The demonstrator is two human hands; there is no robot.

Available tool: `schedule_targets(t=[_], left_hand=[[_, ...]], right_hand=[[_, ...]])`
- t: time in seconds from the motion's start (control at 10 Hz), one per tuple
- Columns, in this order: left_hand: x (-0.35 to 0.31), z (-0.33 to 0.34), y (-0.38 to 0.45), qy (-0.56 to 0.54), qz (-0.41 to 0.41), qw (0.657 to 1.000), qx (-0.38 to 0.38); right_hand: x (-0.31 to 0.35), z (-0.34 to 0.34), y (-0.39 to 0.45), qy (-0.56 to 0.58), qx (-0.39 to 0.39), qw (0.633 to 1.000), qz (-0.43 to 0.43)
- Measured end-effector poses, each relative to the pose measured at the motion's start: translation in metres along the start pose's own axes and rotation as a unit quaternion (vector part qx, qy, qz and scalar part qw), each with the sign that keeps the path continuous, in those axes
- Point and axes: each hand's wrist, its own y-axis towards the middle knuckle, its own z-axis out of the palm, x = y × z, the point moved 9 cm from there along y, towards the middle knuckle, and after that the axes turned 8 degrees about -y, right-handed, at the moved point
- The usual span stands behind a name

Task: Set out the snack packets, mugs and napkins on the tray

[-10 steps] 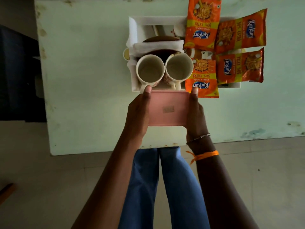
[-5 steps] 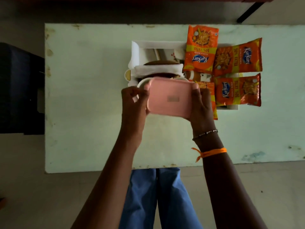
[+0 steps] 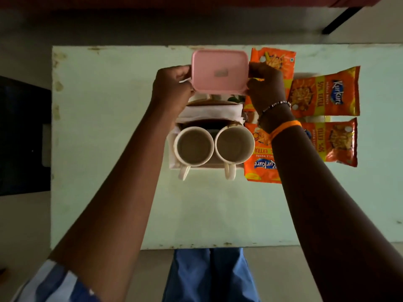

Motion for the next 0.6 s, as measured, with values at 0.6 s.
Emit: schedule_targets(t=[0.6], left_hand=[[0.048, 0.016, 0.043, 0.160, -0.039, 0.986, 0.017]], right_hand=[[-0.034, 0.026, 0.037, -0.151, 0.014, 0.988, 0.005]])
